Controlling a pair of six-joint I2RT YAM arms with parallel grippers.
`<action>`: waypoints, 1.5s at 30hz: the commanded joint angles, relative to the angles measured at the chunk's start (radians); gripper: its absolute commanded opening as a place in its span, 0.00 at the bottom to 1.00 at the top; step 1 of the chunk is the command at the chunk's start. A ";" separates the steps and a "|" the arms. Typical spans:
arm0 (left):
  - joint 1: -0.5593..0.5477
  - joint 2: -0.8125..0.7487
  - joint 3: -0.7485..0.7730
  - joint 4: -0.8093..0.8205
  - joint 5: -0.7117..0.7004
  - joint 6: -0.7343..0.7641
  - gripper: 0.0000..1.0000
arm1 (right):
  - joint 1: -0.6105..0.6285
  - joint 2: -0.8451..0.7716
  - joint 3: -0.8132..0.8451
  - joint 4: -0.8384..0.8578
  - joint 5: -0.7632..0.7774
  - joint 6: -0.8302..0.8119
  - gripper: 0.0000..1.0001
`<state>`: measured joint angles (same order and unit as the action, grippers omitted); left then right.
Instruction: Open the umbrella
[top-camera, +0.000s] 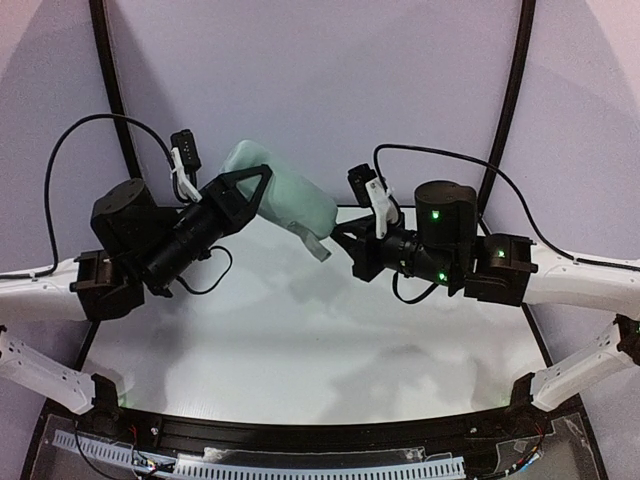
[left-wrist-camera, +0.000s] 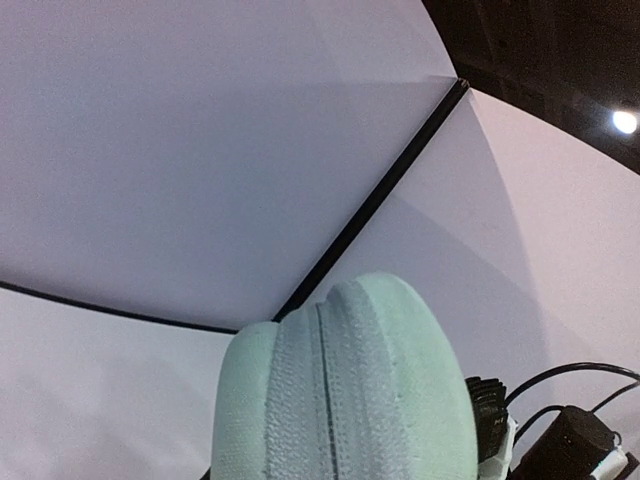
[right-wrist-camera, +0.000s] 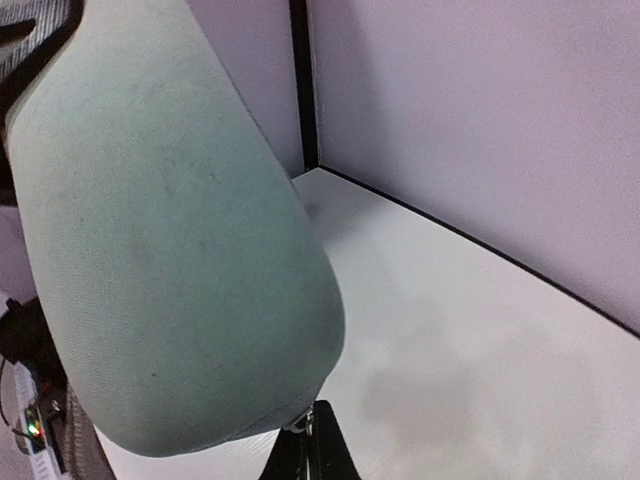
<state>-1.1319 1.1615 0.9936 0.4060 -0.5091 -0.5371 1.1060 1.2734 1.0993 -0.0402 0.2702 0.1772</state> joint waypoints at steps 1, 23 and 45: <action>-0.002 -0.130 0.046 -0.329 -0.002 -0.042 0.01 | -0.063 -0.062 -0.009 -0.008 0.219 -0.145 0.00; 0.001 -0.063 0.145 -0.727 0.402 0.056 0.01 | -0.088 -0.086 0.034 -0.039 0.343 -0.385 0.00; 0.086 0.289 0.163 -0.776 0.702 -0.004 0.01 | -0.097 -0.091 0.135 -0.015 0.139 -0.571 0.00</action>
<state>-1.0297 1.3637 1.2375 -0.0353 -0.0050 -0.5686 1.0509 1.2050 1.0985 -0.3430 0.2747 -0.3832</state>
